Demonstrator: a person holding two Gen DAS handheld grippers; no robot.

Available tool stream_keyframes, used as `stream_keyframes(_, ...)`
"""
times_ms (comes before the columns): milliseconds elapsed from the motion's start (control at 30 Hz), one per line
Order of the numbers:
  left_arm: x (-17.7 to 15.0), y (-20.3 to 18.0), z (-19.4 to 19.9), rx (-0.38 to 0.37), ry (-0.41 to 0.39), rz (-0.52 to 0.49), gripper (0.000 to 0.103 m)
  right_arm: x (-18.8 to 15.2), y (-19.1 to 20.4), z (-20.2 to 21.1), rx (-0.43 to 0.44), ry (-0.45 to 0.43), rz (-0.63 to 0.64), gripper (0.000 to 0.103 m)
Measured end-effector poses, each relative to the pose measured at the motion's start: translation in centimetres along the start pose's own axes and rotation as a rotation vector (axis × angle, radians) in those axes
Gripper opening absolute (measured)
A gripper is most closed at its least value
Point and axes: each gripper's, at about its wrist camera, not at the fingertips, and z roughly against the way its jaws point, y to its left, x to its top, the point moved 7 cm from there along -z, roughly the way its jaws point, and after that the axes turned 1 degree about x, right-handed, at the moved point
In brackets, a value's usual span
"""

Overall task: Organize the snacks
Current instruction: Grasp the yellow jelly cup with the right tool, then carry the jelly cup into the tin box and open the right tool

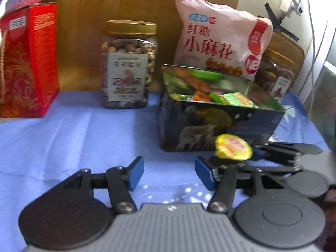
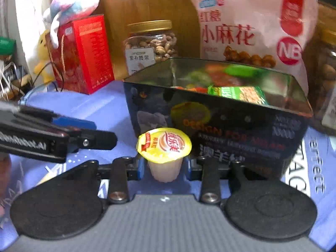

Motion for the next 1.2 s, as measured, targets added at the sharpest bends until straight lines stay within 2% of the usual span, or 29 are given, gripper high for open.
stream_keyframes(100, -0.6, 0.4, 0.6, 0.031, -0.001, -0.010, 0.055, -0.3, -0.7, 1.8, 0.017, -0.018, -0.082, 0.038)
stream_keyframes(233, -1.6, 0.1, 1.5, 0.035, 0.005, -0.024, 0.055, -2.0, -1.0, 5.4, 0.114, -0.035, -0.247, 0.038)
stream_keyframes(367, -2.9, -0.6, 2.5, 0.026, 0.010, -0.038, 0.055, -4.7, 0.7, 8.4, 0.223, -0.023, -0.353, 0.038)
stream_keyframes(467, -4.0, -0.7, 3.6, 0.016, 0.014, -0.030, 0.055, -6.0, 2.8, 9.2, 0.290, 0.004, -0.389, 0.038)
stream_keyframes(733, -7.0, 3.2, 9.5, -0.011, -0.006, 0.106, 0.055, -5.7, 10.9, 9.0, 0.359, 0.014, -0.181, 0.039)
stream_keyframes(833, -8.4, 4.4, 11.4, -0.037, -0.004, 0.153, 0.059, -6.1, 13.1, 8.3, 0.330, 0.024, -0.077, 0.040)
stream_keyframes(967, -9.5, 4.5, 13.7, -0.145, -0.043, 0.180, 0.074, -7.2, 14.9, 6.9, 0.270, 0.053, 0.030, 0.041)
stream_keyframes(1100, -9.8, 3.6, 14.7, -0.230, -0.055, 0.174, 0.074, -7.7, 15.5, 7.1, 0.252, 0.041, 0.065, 0.051)
stream_keyframes(1200, -10.4, 2.1, 14.8, -0.258, -0.045, 0.125, 0.074, -8.3, 15.2, 7.7, 0.221, 0.028, 0.068, 0.052)
